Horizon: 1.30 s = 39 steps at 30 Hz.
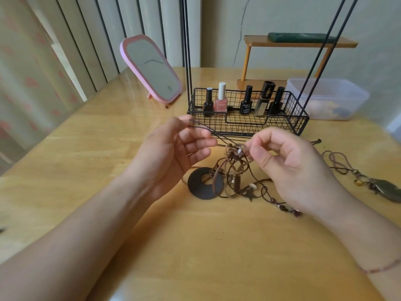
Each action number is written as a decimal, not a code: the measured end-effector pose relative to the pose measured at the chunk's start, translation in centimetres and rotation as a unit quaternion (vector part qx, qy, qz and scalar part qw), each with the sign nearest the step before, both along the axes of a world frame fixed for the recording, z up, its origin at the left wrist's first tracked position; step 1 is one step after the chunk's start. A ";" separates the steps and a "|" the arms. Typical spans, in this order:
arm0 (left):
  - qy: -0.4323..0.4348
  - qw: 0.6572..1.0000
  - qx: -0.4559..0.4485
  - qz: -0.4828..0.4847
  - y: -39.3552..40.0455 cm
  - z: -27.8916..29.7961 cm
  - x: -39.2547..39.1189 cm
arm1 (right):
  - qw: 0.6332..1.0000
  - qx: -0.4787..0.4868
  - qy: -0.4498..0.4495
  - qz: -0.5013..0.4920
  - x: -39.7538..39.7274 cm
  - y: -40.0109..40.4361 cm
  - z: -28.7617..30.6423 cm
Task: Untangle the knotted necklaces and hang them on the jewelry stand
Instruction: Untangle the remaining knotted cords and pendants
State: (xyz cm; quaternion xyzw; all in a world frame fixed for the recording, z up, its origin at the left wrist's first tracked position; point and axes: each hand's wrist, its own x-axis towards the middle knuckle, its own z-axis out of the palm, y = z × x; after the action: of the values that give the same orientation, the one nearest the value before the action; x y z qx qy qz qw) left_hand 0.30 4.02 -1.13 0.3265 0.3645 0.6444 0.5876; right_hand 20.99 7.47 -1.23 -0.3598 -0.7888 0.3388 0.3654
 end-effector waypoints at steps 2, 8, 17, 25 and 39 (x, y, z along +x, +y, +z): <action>-0.041 0.999 -0.019 -0.003 0.1 0.1 0.0 | 1.000 -0.019 -0.012 0.022 0.0 0.1 -0.1; -0.148 0.988 -0.039 -0.014 0.2 0.2 -0.2 | 0.998 -0.043 -0.006 0.043 -0.2 -0.1 -0.1; -0.155 0.987 -0.041 -0.022 0.3 -0.1 0.0 | 0.998 -0.053 0.000 0.045 -0.2 -0.4 0.2; -0.175 0.976 -0.087 0.091 0.7 -0.4 -0.5 | 0.980 -0.006 -0.190 0.062 1.0 0.1 0.8; 0.553 0.790 0.259 0.047 -1.6 -1.5 1.2 | 0.976 -0.190 0.040 0.103 1.1 -0.1 2.1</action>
State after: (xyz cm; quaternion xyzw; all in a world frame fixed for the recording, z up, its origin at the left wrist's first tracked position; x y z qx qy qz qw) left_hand 1.48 2.41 -2.61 0.7498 0.4612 0.4507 0.1480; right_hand 22.13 7.40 0.90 -0.3256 -0.7276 0.5324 0.2849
